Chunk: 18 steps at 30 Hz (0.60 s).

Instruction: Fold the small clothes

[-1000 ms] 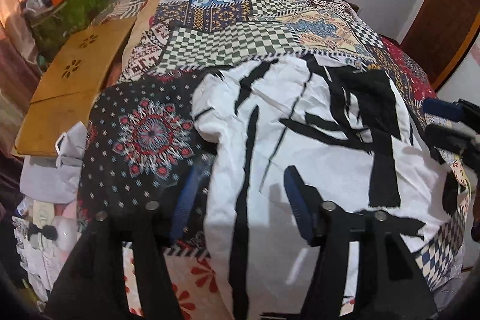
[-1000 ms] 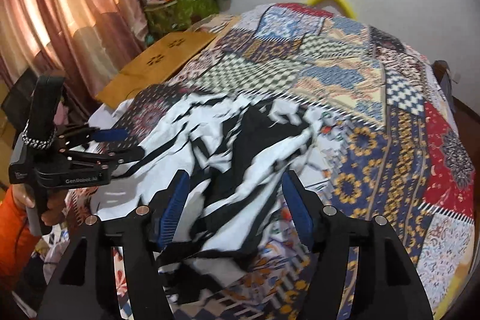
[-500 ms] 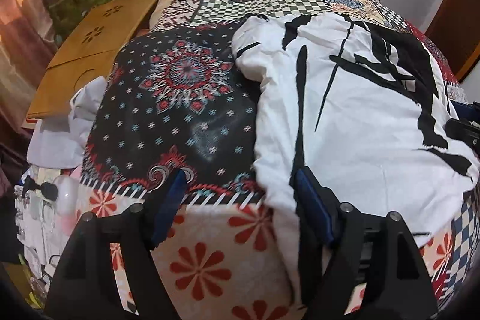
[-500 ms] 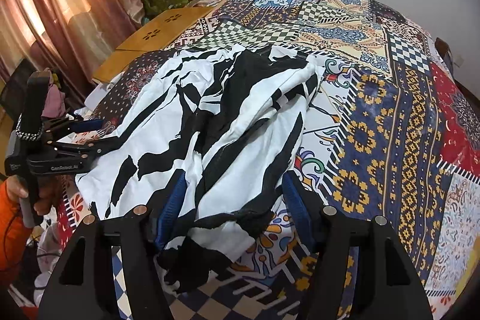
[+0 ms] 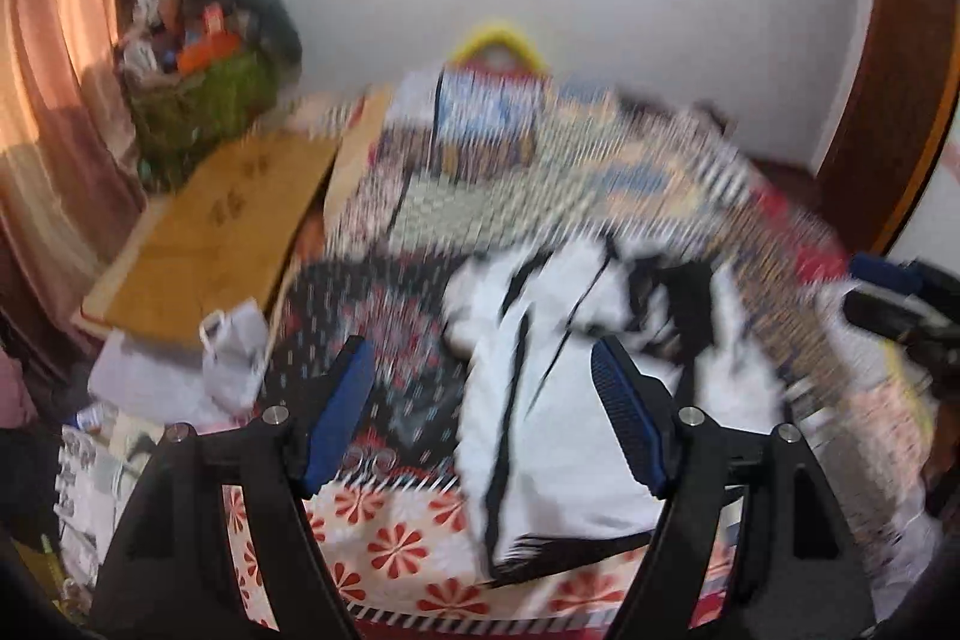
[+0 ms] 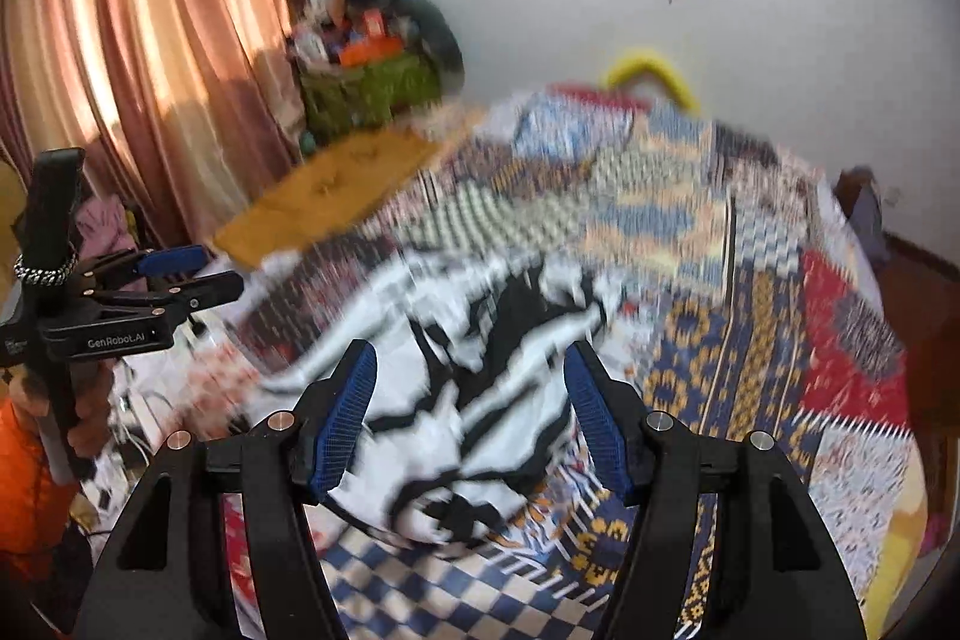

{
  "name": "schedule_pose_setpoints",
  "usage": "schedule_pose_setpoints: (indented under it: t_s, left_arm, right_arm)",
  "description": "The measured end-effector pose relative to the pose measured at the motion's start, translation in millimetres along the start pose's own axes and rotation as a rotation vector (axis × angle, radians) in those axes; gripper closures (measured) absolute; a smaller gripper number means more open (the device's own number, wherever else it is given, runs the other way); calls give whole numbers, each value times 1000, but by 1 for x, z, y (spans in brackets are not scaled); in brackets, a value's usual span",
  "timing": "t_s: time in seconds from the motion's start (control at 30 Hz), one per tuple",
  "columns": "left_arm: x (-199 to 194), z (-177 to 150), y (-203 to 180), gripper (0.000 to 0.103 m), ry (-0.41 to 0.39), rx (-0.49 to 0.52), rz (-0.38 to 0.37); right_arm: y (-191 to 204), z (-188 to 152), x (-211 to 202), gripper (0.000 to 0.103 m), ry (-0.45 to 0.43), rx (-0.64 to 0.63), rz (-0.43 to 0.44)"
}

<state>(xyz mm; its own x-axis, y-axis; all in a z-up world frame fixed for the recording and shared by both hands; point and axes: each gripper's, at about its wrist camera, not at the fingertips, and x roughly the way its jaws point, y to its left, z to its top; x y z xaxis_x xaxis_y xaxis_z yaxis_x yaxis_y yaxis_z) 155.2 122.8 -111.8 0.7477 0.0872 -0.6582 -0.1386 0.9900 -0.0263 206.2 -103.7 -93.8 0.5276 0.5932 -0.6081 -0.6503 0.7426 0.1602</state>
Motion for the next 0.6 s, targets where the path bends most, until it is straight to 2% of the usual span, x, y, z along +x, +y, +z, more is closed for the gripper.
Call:
schedule_pose_setpoints:
  t_s: [0.2,0.33,0.5,0.6]
  left_arm:
    - [-75,17,-29,28,-203,11,-59]
    - [-117,12,-47,28,-315,45,-49]
    - [-152,-3,-58,27,-393,36,-28]
    - [-161,-11,-59,19,-412,26,-15]
  right_arm:
    - [27,16,-56,43,-195,-24,20]
    - [45,15,-86,43,-294,-45,14]
    - [63,4,-111,43,-376,-57,-14]
    - [66,-4,-115,41,-384,-42,-26]
